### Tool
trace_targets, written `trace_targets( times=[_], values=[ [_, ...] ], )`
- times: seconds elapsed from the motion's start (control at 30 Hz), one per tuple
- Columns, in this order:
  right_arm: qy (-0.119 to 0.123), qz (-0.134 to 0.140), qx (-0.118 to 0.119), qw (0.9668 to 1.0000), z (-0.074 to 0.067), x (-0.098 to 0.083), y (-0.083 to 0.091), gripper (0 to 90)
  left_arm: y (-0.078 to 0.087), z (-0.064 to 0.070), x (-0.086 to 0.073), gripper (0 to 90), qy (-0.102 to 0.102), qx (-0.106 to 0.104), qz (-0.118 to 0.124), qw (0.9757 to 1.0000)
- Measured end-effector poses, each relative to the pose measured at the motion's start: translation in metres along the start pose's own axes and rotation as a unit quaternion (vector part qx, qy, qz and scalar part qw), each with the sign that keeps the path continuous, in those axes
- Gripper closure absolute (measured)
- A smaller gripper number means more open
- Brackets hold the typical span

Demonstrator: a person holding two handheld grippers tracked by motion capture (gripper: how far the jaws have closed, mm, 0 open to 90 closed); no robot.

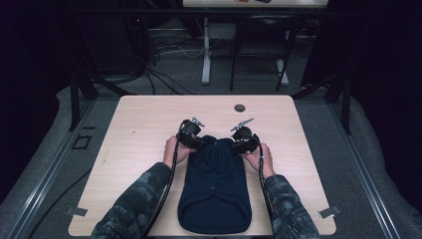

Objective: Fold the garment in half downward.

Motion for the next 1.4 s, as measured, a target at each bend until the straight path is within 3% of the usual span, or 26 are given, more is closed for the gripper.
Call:
trace_targets(
  times=[0.4,1.03,1.4],
  values=[
    [0.029,0.058,-0.007,0.9979,-0.003,0.022,0.027,75.2,0.024,0.001,0.018,69.1,0.003,-0.016,0.049,0.9987],
    [0.043,0.107,-0.012,0.9932,-0.007,0.041,0.059,74.8,0.052,0.013,0.044,69.5,-0.03,-0.023,0.089,0.9953],
    [0.066,0.149,-0.022,0.9863,-0.013,0.054,0.077,74.9,0.068,0.017,0.055,69.6,-0.047,-0.021,0.114,0.9922]
  ],
)
Point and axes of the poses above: each handheld gripper's, and its own axes: y roughly backward along the jaws, x roughly out of its top, z roughly to its right, the point moved 9 cm from there along -y, roughly forward along the jaws, and after that the axes turned 15 degrees about z, right-handed, at the moved point
